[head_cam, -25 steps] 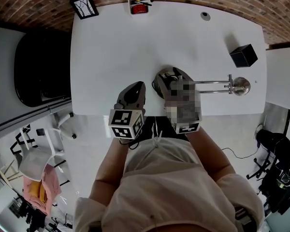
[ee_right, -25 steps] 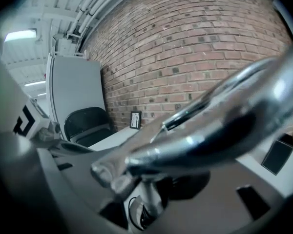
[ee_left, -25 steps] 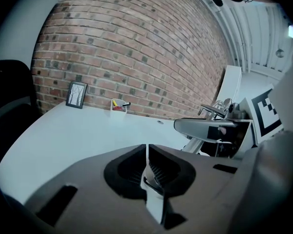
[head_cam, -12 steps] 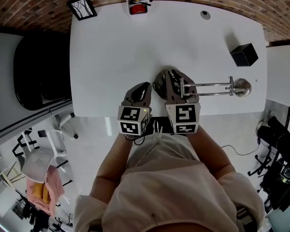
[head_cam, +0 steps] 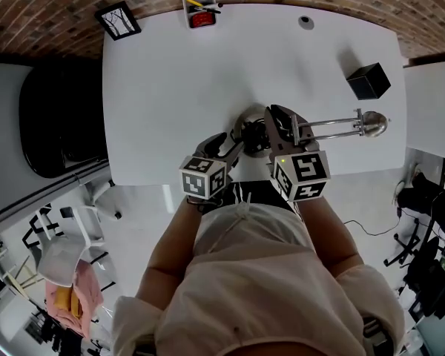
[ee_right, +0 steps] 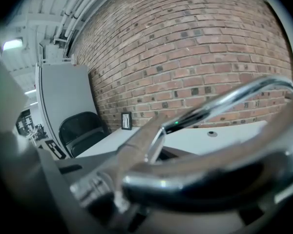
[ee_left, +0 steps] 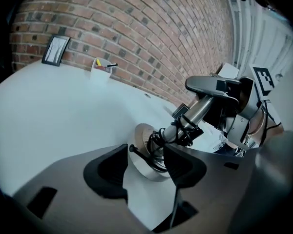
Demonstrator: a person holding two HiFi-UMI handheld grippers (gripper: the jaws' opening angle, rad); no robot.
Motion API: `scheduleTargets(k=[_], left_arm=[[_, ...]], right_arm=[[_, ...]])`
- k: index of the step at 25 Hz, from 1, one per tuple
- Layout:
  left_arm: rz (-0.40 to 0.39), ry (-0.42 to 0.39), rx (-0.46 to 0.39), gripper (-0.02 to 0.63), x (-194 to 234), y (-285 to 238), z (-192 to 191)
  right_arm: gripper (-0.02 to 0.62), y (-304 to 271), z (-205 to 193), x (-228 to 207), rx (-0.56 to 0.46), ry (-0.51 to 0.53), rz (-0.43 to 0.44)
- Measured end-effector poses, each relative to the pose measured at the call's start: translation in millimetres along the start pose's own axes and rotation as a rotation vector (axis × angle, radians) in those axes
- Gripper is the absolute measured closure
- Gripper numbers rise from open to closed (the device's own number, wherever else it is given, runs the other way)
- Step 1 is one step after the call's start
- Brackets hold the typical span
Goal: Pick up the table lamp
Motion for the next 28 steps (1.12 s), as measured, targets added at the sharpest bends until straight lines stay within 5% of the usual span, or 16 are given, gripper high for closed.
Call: scheduleTargets(k=[4,9,13,16,19,28], left_arm=[[-0.010,0.138,0.019,0.352,7,-14,-11],[-0.123,0.350,0.017,0.339,7,-28,-12],[-0.153,0.396,0.060,0.339,5,-41,-19],[-0.247,0.484,0.041,0.342,0,-48,-23],[-0.317,0.564,0.016,0.450,-4,-51,-25],[-0.327,0.620,0.017,0.460,0,-52,-26]], right_arm=[[0.548,7,0,-14,-0.008,-0.038,-0.007],[0.548,15,-1,-30,-0.038,-0.104,0.001],[0.548,18,-3,-36,-0.044,-0.130,0.015],[0.548,18,-3,-37,-0.051,-0.135,0.020],[0.548,18,-4,-36,-0.052,-0.125,0.018],[0.548,15,-1,-30,-0.031,-0.131,0.000]])
Point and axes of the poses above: the fingertips, and each gripper's own axes: y backward along the fingers, x to its left, z out of its top, the point moved 8 cm from there along y, backward along the fingers
